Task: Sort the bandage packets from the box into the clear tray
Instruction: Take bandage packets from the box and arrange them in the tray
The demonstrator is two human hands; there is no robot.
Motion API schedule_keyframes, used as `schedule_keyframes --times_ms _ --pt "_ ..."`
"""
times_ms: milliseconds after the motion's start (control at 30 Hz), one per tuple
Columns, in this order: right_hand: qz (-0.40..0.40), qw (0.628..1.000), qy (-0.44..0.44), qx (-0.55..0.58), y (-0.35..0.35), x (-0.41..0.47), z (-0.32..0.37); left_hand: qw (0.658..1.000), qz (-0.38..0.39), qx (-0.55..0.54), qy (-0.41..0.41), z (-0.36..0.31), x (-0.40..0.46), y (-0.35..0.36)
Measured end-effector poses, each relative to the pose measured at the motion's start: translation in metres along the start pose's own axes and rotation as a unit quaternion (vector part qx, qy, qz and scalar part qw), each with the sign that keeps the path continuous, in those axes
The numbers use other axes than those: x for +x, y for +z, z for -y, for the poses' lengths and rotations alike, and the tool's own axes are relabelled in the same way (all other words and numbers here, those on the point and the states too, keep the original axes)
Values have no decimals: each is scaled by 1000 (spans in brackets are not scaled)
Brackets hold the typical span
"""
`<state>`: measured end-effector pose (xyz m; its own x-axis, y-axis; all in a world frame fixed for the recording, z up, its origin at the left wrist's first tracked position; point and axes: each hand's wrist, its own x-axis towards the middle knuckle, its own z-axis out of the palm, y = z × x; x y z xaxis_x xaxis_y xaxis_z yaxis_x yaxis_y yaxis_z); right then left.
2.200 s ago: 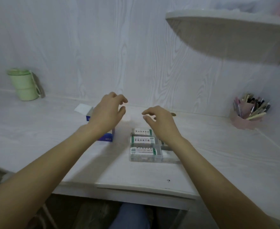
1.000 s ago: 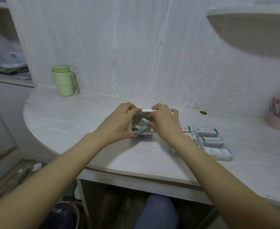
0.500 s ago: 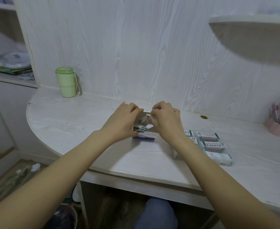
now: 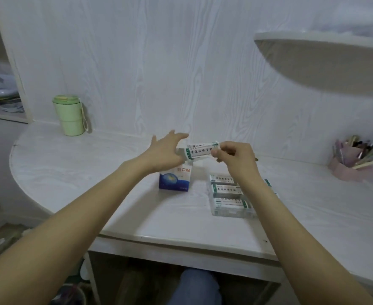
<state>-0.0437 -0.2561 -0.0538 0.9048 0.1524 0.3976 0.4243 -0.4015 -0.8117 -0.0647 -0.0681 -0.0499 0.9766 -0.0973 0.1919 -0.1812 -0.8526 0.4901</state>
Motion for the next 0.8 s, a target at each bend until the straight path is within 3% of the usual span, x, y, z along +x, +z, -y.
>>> schedule_keyframes --times_ms 133,300,400,500,633,800 --pt "51 996 -2 66 -13 -9 -5 986 -2 -155 56 -31 -11 11" --pt "54 992 13 112 -28 -19 -15 976 56 -198 65 -43 -7 27" --pt "39 989 40 136 -38 -25 -20 961 66 -266 34 -47 -6 39" --pt "37 987 64 144 -48 -28 -26 925 57 -375 -9 -55 -5 51" --pt "28 986 89 139 -61 -29 -37 912 12 -407 -43 -67 -1 64" --pt "20 987 84 134 -76 -27 -45 891 23 -448 -74 -78 3 73"
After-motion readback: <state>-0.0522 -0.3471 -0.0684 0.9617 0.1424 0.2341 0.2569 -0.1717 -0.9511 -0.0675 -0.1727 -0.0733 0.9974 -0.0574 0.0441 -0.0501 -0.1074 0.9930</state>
